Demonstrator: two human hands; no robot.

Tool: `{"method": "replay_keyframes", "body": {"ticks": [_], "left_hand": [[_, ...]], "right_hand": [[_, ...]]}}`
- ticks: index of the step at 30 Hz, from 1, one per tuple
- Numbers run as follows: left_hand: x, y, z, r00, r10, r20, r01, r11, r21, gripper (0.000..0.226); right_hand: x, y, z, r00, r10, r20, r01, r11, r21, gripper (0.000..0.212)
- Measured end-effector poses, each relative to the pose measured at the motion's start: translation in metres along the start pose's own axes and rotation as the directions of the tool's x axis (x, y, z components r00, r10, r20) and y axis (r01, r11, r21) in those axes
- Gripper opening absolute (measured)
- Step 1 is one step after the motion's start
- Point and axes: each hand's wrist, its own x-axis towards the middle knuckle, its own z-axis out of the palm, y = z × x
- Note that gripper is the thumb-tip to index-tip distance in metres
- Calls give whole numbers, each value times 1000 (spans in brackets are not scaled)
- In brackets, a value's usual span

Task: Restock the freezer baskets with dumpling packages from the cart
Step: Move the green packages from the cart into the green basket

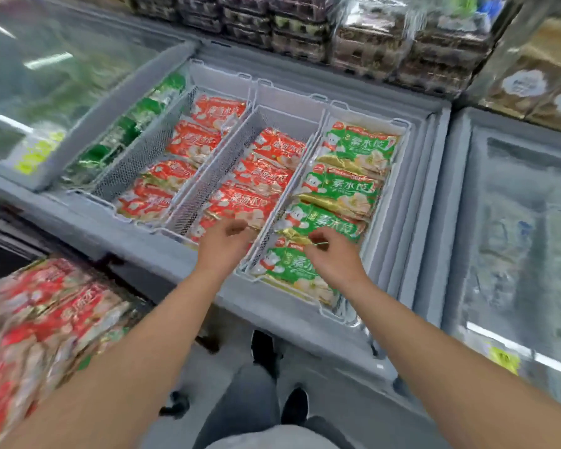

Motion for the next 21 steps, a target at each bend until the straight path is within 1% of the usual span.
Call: {"method": "replay_keyframes", "body": {"ticks": [2,4,7,9,13,17,18,21], "left_hand": [[-32,-14,-24,998,-34,-55,33,999,-29,9],[-58,-35,-49,989,-88,-121,82,995,-53,13],[-97,-77,-91,960,-173,-218,158,984,-85,22],[-123,-104,-119,935,-236,-265,213,971,-112,26],[-165,-153,-167,881,-338,-331,286,938,-196,29],[-199,-207,-216,823,-427,-376,342,899,-273,28],[-209,-223,-230,802,-455,-388,363,886,-288,27],[-226,-262,-254,767,-498,-405,395,863,-314,34]], "right_hand": [[-20,-11,18,998,-55,41,56,998,-39,33],[-34,-24,40,990,-110,85,117,990,-82,34],[-54,-46,81,957,-208,200,237,962,-136,34],[-66,-61,112,933,-243,264,287,947,-143,34],[-88,-84,168,884,-263,387,350,921,-172,37],[-113,-108,229,826,-301,477,452,860,-239,41],[-119,-113,249,813,-298,500,466,848,-253,41],[-131,-120,289,797,-264,543,463,844,-269,44]]}}
